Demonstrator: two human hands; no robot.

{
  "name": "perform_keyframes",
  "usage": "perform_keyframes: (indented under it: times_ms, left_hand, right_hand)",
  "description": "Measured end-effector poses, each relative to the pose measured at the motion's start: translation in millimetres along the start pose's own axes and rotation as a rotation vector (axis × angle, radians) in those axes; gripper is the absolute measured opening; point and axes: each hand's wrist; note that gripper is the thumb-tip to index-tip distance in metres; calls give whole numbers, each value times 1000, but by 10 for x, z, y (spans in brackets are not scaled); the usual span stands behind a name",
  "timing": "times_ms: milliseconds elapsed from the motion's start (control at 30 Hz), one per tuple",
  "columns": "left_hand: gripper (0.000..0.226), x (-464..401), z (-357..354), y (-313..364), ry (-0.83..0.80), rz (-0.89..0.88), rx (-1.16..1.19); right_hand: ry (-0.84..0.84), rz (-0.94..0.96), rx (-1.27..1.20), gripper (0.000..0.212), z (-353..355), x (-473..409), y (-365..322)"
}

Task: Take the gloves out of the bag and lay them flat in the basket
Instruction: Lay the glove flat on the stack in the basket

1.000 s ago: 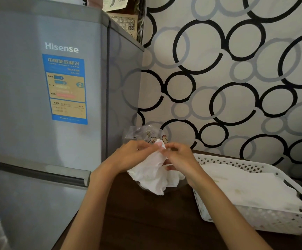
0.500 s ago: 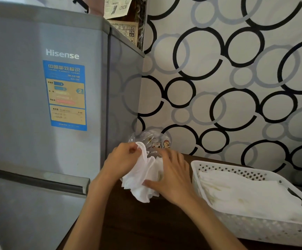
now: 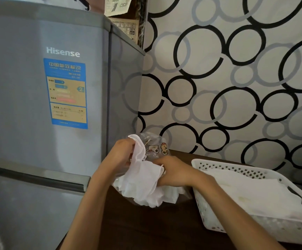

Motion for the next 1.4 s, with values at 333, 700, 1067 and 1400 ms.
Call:
perform_keyframes:
  times_ms: [333, 700, 1067, 1400]
  left_hand:
    - [32, 20, 73, -10, 25, 16, -74]
    - [42, 114, 0, 159, 100, -24, 147]
    - [34, 362, 187, 436, 146, -382, 583]
    - [20, 125, 61, 294, 156, -88, 313]
  right_hand:
    - [475, 175, 119, 36, -364, 531, -263]
    - [264, 41, 525, 56, -689, 122, 14]
    - [126, -16, 230, 35, -593, 222, -1]
    - [138, -206, -281, 23, -484, 290, 107]
Point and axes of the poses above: each hand's wrist, its own x-axis away from the middle knuckle, its own z-axis out of the back of the hand, y = z × x, and after that the axes turned 11 degrees about -z, right-handed
